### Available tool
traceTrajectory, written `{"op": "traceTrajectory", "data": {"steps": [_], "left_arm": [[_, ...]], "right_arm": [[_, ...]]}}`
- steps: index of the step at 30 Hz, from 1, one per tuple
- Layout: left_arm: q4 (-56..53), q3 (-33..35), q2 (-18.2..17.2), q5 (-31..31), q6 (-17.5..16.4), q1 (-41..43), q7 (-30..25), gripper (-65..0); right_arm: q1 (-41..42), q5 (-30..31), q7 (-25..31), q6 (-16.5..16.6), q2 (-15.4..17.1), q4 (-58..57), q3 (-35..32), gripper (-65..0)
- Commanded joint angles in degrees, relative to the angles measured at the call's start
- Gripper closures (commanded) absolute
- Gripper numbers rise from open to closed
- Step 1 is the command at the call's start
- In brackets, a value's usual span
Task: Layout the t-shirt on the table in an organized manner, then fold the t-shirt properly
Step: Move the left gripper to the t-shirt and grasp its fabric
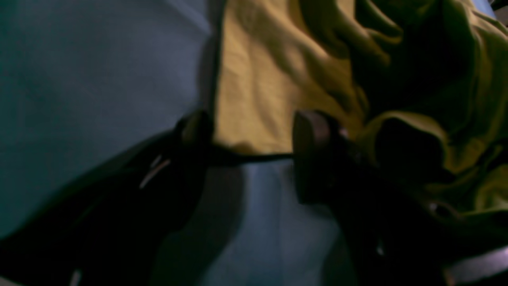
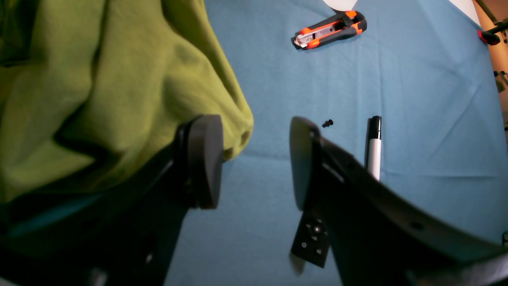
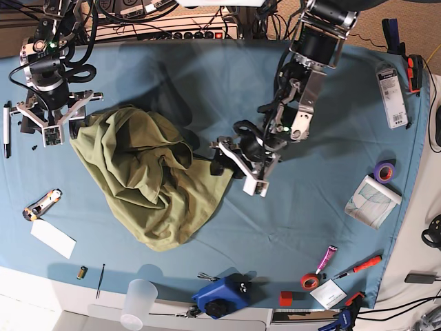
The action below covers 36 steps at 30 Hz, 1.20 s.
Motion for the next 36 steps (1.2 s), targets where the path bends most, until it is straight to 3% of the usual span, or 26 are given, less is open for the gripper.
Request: {"op": "traceTrajectory", "data": {"steps": [1, 7, 11, 28, 32, 36], "left_arm": [[0.48, 0.04, 0.76, -0.42, -0.46, -0.61, 0.9, -30.8], [0.48, 0.02, 2.71, 2.89, -1.42, -0.66, 0.59, -19.1], [0.48, -0.02, 2.73, 4.22, -1.4, -0.7, -2.73, -11.6], [0.48, 0.0, 2.8, 8.26, -1.29, -3.04, -3.63, -11.3], [0.48, 0.0, 2.8, 8.26, -1.29, -2.51, -3.67, -15.2], [0.48, 0.0, 2.8, 8.24, -0.92, -2.38, -3.67, -33.4]], "right_arm": [[0.17, -0.11, 1.33, -0.46, 0.66, 0.94, 0.26, -27.5], [0.17, -0.09, 1.31, -0.44, 0.66, 0.94, 0.26, -27.5], [0.17, -0.09, 1.18, -0.44, 0.66, 0.94, 0.26, -27.5], [0.17, -0.09, 1.03, -0.42, 0.66, 0.94, 0.26, -27.5], [0.17, -0.09, 1.03, -0.42, 0.66, 0.94, 0.26, -27.5], [0.17, -0.09, 1.03, -0.42, 0.66, 0.94, 0.26, -27.5]]}}
